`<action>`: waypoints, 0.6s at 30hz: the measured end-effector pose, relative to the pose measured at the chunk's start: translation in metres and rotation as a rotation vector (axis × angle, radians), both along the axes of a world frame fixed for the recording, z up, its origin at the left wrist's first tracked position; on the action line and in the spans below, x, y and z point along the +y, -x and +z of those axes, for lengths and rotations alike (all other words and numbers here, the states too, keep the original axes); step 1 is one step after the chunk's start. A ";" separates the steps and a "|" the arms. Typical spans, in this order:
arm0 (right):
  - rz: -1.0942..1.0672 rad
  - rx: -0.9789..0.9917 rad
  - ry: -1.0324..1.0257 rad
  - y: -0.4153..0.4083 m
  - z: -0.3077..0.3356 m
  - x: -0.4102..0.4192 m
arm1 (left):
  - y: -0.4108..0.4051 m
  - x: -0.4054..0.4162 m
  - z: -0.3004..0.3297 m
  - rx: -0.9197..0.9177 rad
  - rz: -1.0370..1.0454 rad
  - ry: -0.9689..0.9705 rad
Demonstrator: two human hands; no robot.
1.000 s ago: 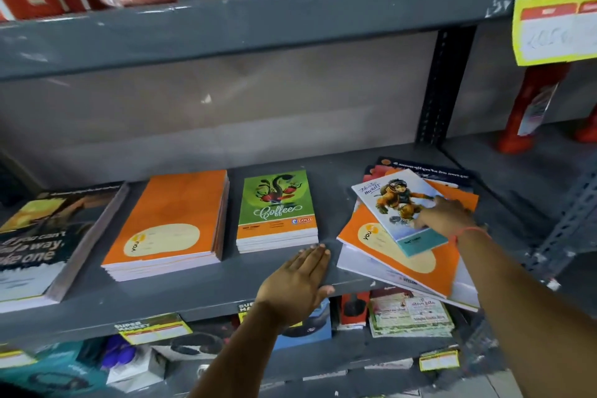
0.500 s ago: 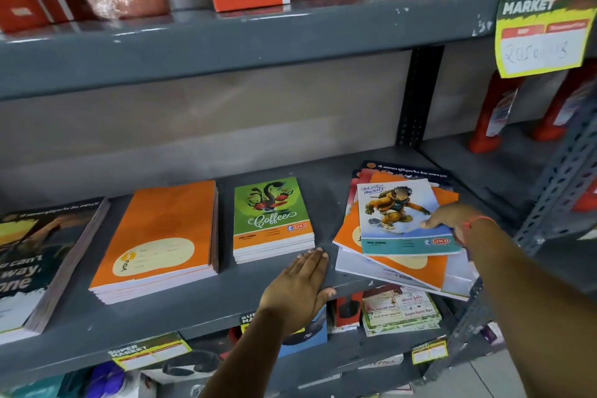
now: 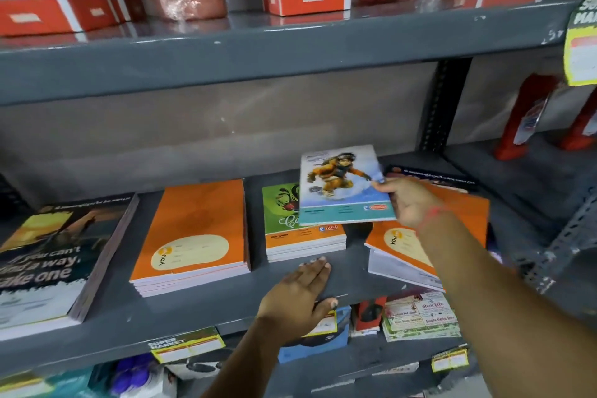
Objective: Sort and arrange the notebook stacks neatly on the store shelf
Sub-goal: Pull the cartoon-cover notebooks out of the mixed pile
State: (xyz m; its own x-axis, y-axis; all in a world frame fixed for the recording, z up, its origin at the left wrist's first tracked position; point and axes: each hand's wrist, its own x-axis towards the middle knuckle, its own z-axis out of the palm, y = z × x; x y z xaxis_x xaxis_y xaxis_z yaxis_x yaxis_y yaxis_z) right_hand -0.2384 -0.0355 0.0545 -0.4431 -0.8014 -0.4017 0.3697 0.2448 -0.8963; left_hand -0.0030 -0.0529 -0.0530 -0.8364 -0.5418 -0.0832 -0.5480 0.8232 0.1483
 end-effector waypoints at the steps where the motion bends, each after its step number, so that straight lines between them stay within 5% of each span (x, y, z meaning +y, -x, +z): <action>1: 0.009 0.000 -0.004 -0.014 -0.003 -0.011 | 0.001 0.000 -0.002 0.006 -0.005 0.002; 6: 0.021 0.157 -0.107 -0.056 -0.033 -0.051 | -0.001 -0.002 0.003 0.017 0.012 -0.002; 11: -0.043 0.609 -0.331 -0.062 -0.041 -0.055 | 0.002 -0.004 0.000 -0.074 0.054 0.043; 18: -0.094 1.075 -0.413 -0.056 -0.042 -0.028 | 0.003 0.003 0.004 0.038 -0.002 0.059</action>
State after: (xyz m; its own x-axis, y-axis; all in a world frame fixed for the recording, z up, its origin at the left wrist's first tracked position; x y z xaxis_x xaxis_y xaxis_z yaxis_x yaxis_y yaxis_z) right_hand -0.1824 -0.0638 0.0129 -0.7662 -0.6426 -0.0044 -0.5034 0.6045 -0.6173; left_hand -0.0057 -0.0495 -0.0490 -0.8392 -0.5434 -0.0190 -0.5415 0.8320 0.1205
